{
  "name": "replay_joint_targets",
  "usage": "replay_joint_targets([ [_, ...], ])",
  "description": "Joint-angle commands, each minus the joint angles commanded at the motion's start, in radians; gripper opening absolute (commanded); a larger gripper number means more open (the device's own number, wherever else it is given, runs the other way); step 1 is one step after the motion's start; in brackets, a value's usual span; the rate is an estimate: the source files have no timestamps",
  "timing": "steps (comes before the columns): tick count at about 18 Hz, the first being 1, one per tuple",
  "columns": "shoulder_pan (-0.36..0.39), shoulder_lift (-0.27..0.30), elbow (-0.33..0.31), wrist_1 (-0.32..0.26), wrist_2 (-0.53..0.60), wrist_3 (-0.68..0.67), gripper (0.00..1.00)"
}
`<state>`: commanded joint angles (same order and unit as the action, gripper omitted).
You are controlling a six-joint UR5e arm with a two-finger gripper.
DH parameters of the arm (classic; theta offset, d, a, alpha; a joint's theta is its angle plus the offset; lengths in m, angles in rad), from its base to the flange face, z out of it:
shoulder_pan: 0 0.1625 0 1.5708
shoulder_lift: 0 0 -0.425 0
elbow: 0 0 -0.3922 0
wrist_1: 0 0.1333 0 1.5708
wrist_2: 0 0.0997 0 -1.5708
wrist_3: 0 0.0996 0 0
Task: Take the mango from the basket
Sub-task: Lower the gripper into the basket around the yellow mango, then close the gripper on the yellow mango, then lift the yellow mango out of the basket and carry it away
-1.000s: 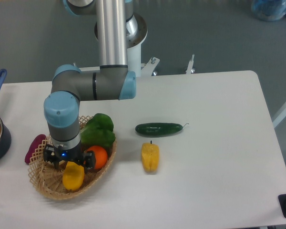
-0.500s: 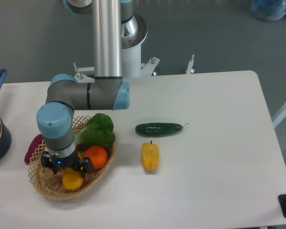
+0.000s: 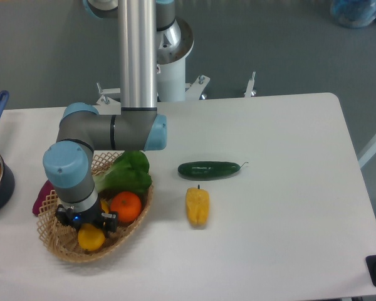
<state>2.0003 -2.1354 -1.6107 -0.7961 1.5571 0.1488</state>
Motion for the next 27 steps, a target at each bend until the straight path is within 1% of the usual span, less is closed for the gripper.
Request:
replay_joint_targets([
  [4,0.002,0.02,0.0,0.0,-0.021,-0.003,0.12],
  [6,0.011,0.058,0.002,0.0,-0.049,-0.003,0.12],
  [10,0.055,0.129,0.003,0.0,-0.13,-0.003,0.12],
  [12,0.072,0.147,0.005,0.0,-0.13,0.0,0.12],
  [15,0.089,0.157,0.011,-0.002,-0.091,0.006,0.12],
  [18,0.133,0.181,0.009,-0.002,-0.062,0.012,0.12],
  [21,0.195,0.204,0.0,-0.008,-0.057,0.04,0.13],
  [22,0.221,0.209,-0.012,-0.008,-0.057,0.06,0.13],
  [24,0.259,0.232,-0.052,-0.009,-0.034,0.122,0.13],
  [26,0.317,0.259,-0.093,-0.014,-0.008,0.225,0.15],
  [27,0.354,0.271,-0.104,-0.02,0.003,0.276,0.15],
])
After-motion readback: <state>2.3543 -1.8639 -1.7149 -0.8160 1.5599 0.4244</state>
